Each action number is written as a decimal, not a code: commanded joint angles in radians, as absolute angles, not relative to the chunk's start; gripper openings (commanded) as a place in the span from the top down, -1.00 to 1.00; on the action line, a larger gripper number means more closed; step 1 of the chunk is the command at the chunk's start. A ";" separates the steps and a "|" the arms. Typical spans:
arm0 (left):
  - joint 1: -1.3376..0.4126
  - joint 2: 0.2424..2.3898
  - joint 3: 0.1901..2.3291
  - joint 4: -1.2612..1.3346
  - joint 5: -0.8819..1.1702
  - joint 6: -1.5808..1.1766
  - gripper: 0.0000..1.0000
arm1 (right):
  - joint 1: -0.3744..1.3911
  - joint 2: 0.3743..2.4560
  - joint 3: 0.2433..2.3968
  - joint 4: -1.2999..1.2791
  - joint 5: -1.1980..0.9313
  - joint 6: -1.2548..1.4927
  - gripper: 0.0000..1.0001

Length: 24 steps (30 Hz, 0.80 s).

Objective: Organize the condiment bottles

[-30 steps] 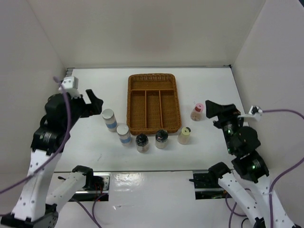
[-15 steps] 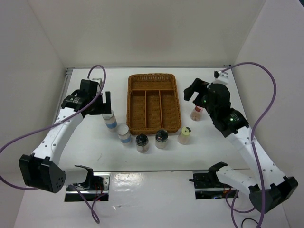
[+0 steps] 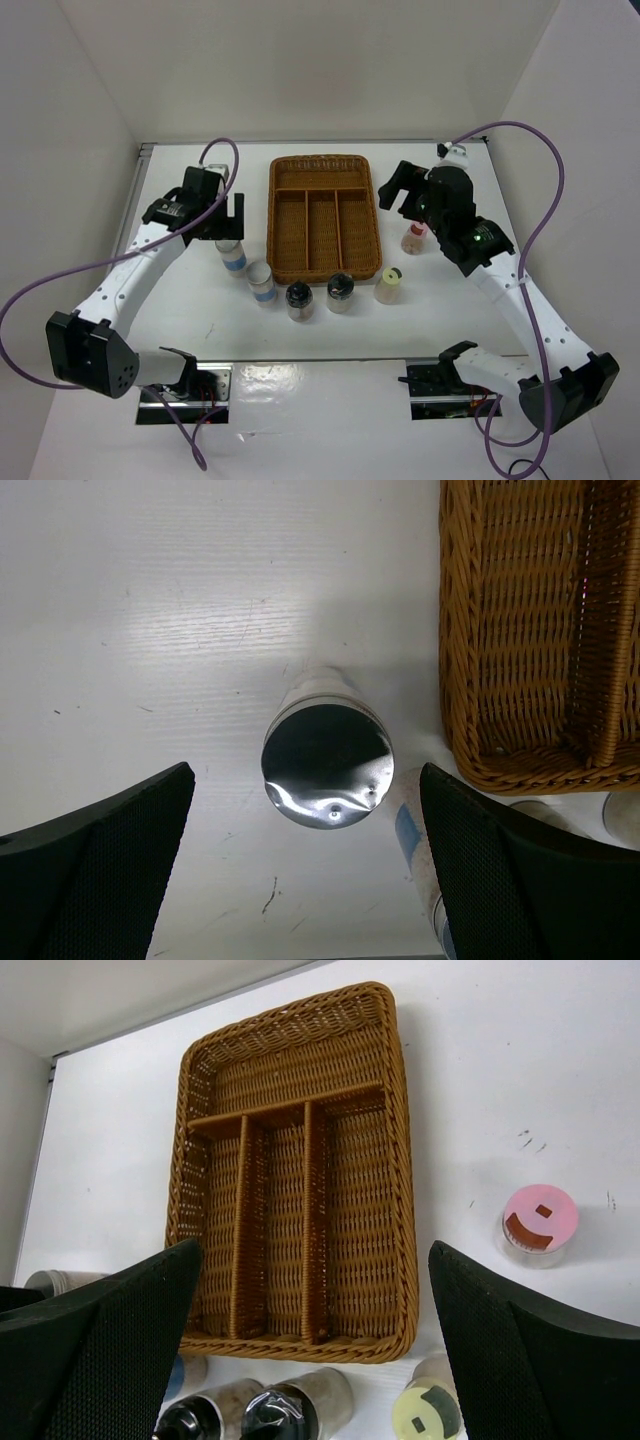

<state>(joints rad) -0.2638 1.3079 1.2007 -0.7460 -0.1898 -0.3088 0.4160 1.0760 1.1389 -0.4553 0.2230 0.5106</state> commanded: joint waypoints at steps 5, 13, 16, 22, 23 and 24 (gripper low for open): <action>-0.270 1.331 1.195 -0.699 -0.199 -0.284 -0.98 | 0.410 1.062 1.154 -0.463 0.216 0.497 -0.96; -0.270 1.374 1.186 -0.690 -0.221 -0.302 -0.98 | 0.410 1.062 1.135 -0.463 0.207 0.497 -0.96; -0.270 1.384 1.186 -0.690 -0.230 -0.311 -0.98 | 0.410 1.062 1.135 -0.463 0.207 0.497 -0.96; -0.270 1.402 1.167 -0.690 -0.218 -0.322 -0.98 | 0.410 1.071 1.126 -0.454 0.189 0.497 -0.96; -0.270 1.402 1.167 -0.690 -0.218 -0.322 -0.98 | 0.410 1.071 1.126 -0.454 0.189 0.497 -0.96; -0.270 1.402 1.167 -0.690 -0.209 -0.331 -0.98 | 0.410 1.071 1.126 -0.454 0.189 0.497 -0.96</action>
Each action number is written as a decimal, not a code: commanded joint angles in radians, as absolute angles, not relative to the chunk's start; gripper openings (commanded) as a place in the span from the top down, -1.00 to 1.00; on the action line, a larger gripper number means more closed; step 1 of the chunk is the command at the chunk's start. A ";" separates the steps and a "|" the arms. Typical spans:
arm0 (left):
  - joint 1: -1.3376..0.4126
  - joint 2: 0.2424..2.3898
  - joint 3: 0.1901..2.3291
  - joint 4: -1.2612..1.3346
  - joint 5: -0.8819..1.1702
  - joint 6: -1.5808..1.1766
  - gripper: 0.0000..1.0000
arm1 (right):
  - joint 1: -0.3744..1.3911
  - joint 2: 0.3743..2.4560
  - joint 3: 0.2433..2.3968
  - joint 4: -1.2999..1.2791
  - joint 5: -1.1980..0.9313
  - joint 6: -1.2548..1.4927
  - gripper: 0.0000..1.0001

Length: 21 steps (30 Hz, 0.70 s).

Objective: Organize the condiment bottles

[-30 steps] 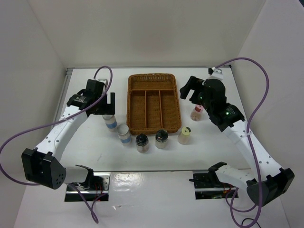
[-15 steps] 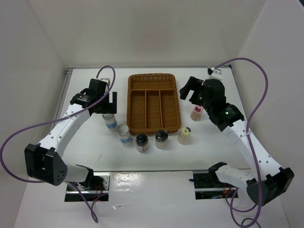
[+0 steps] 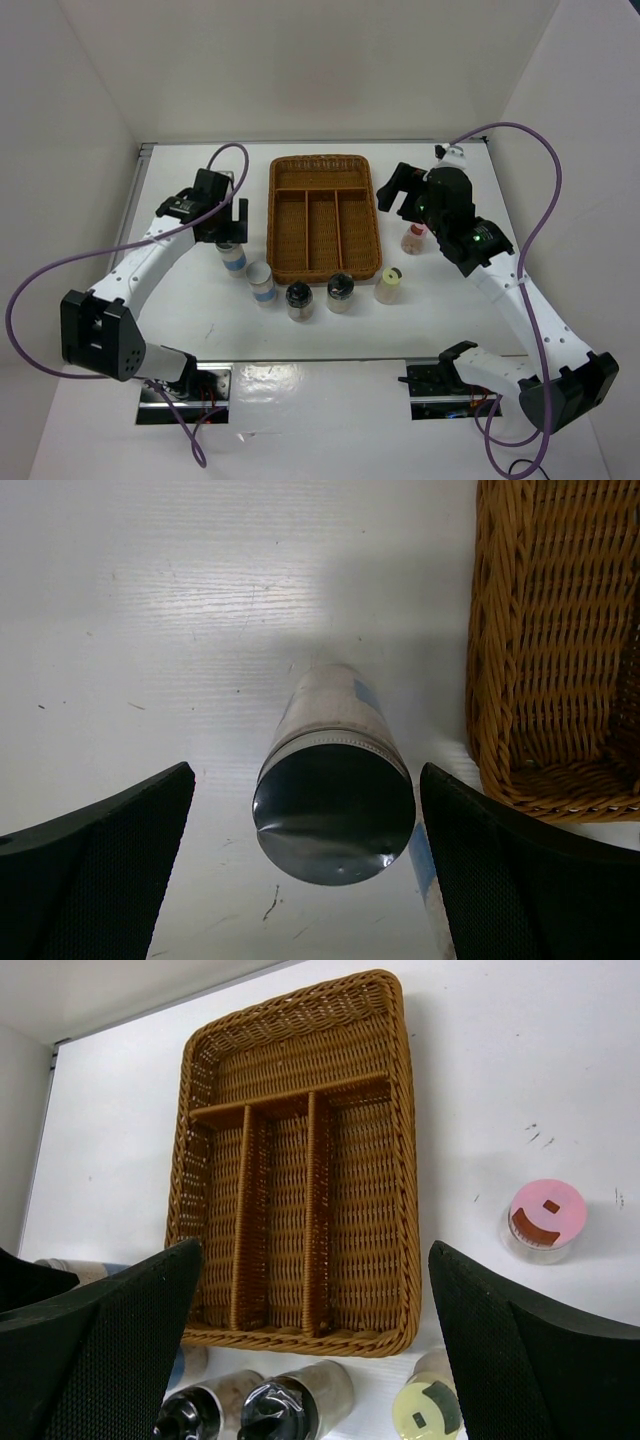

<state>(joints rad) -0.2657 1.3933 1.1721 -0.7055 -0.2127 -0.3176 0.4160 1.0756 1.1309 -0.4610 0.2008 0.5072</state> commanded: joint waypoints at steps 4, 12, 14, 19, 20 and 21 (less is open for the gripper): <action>-0.270 1.411 1.158 -0.690 -0.209 -0.331 -0.98 | 0.410 1.071 1.126 -0.454 0.189 0.497 -0.96; -0.270 1.434 1.131 -0.670 -0.190 -0.340 -0.98 | 0.410 1.080 1.126 -0.454 0.189 0.497 -0.96; -0.270 1.434 1.131 -0.670 -0.181 -0.341 -0.95 | 0.410 1.080 1.126 -0.454 0.189 0.497 -0.96; -0.270 1.434 1.131 -0.670 -0.181 -0.341 -0.86 | 0.400 1.080 1.117 -0.454 0.189 0.488 -0.96; -0.270 1.443 1.131 -0.661 -0.181 -0.341 -0.83 | 0.400 1.080 1.108 -0.454 0.189 0.488 -0.96; -0.270 1.443 1.131 -0.661 -0.181 -0.341 -0.80 | 0.400 1.080 1.108 -0.454 0.189 0.488 -0.96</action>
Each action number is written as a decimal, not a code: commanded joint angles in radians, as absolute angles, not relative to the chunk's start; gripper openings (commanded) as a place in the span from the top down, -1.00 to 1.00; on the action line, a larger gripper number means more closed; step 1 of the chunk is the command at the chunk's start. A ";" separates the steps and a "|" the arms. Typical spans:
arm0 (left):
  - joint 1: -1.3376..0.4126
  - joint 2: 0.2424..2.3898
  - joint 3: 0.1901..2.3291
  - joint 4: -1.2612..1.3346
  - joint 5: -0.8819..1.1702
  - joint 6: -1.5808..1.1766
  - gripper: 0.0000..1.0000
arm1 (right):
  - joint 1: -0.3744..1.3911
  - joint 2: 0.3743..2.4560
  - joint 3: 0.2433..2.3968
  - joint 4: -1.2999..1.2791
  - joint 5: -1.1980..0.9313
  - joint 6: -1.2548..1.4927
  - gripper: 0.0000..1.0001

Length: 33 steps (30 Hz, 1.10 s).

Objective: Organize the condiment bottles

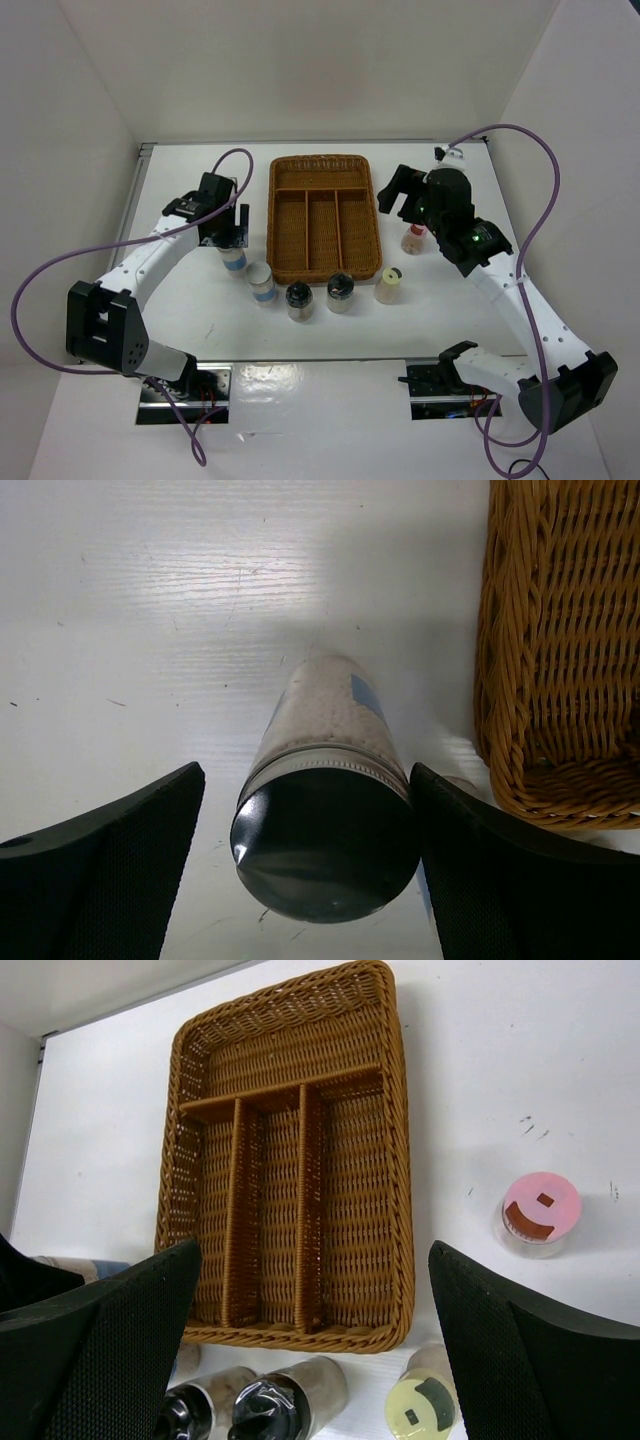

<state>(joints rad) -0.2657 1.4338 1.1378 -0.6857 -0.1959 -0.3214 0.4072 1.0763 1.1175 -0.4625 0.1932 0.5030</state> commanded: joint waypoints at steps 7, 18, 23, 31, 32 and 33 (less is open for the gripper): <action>-0.270 1.443 1.131 -0.661 -0.181 -0.341 -0.41 | 0.400 1.080 1.098 -0.454 0.179 0.488 -0.96; -0.270 1.397 1.324 -0.761 -0.267 -0.350 -0.06 | 0.400 1.100 1.089 -0.463 0.161 0.488 -0.96; -0.270 1.411 1.551 -0.810 -0.279 -0.330 -0.06 | 0.390 1.120 1.078 -0.463 0.184 0.488 -0.96; -0.316 1.523 1.746 -0.807 -0.227 -0.311 -0.06 | 0.304 1.124 1.049 -0.454 0.184 0.488 -0.96; -0.325 1.543 1.746 -0.781 -0.227 -0.311 -0.06 | 0.292 1.124 1.049 -0.454 0.195 0.488 -0.96; -0.325 1.555 1.758 -0.770 -0.216 -0.321 -0.06 | 0.291 1.137 1.049 -0.454 0.204 0.488 -0.96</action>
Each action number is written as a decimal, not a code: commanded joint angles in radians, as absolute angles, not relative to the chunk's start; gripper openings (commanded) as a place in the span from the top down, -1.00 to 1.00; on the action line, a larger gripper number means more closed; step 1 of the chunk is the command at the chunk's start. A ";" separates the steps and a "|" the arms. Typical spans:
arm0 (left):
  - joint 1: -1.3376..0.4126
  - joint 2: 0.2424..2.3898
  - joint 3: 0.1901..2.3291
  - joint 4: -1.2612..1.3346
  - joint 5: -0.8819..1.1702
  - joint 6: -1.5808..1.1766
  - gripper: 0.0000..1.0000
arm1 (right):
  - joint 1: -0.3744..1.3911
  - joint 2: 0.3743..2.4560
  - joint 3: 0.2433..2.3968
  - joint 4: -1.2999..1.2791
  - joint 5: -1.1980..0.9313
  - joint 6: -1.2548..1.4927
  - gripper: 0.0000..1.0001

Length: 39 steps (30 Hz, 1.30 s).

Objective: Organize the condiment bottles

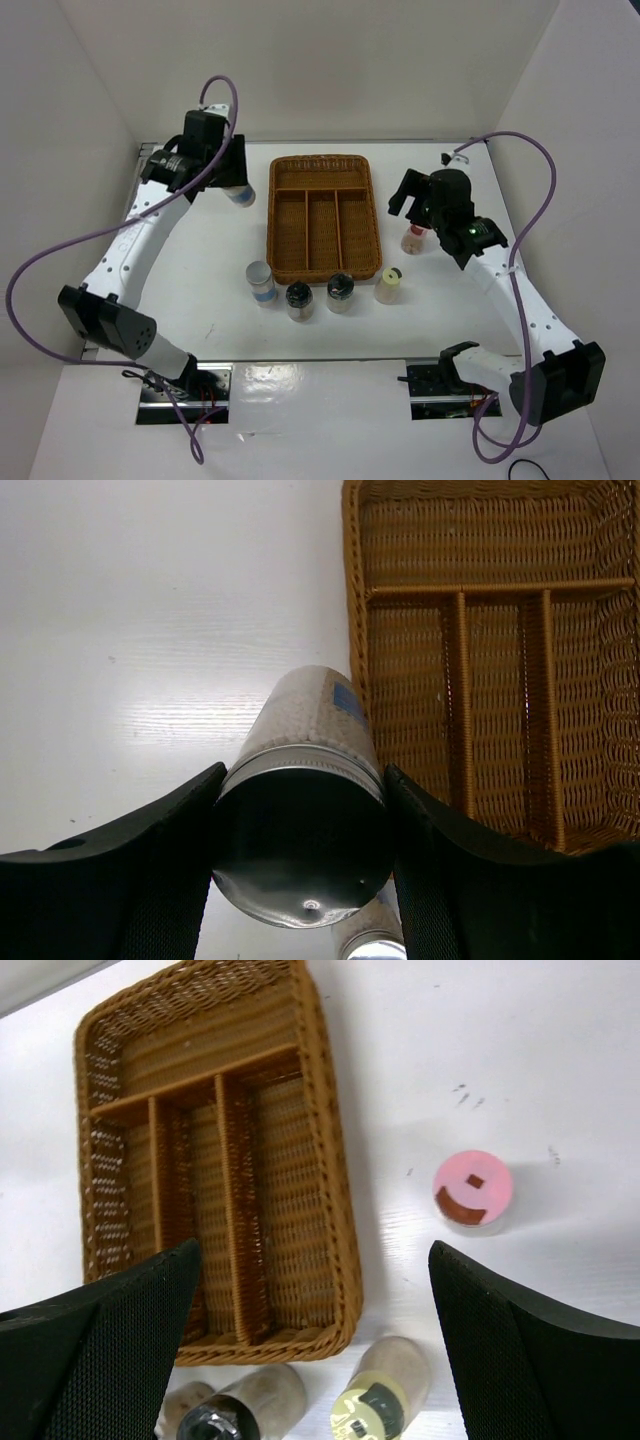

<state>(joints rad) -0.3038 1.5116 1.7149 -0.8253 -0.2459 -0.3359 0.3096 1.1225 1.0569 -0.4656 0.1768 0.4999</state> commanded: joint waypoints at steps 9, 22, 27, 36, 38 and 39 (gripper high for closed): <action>-0.422 1.752 1.906 -0.719 -0.216 -0.330 -0.06 | 0.227 1.200 1.049 -0.465 0.204 0.488 -0.96; -0.454 1.946 2.011 -0.710 -0.227 -0.330 -0.06 | 0.181 1.276 1.049 -0.456 0.153 0.469 -0.96; -0.454 2.008 2.060 -0.719 -0.227 -0.311 -0.06 | 0.181 1.307 1.049 -0.456 0.153 0.469 -0.96; -0.454 2.089 2.121 -0.744 -0.236 -0.311 -0.06 | 0.172 1.298 1.058 -0.465 0.144 0.460 -0.96; -0.454 2.103 2.132 -0.764 -0.236 -0.311 -0.06 | 0.172 1.298 1.058 -0.465 0.144 0.460 -0.96; -0.454 2.115 2.143 -0.764 -0.236 -0.311 -0.06 | 0.172 1.298 1.058 -0.465 0.144 0.460 -0.96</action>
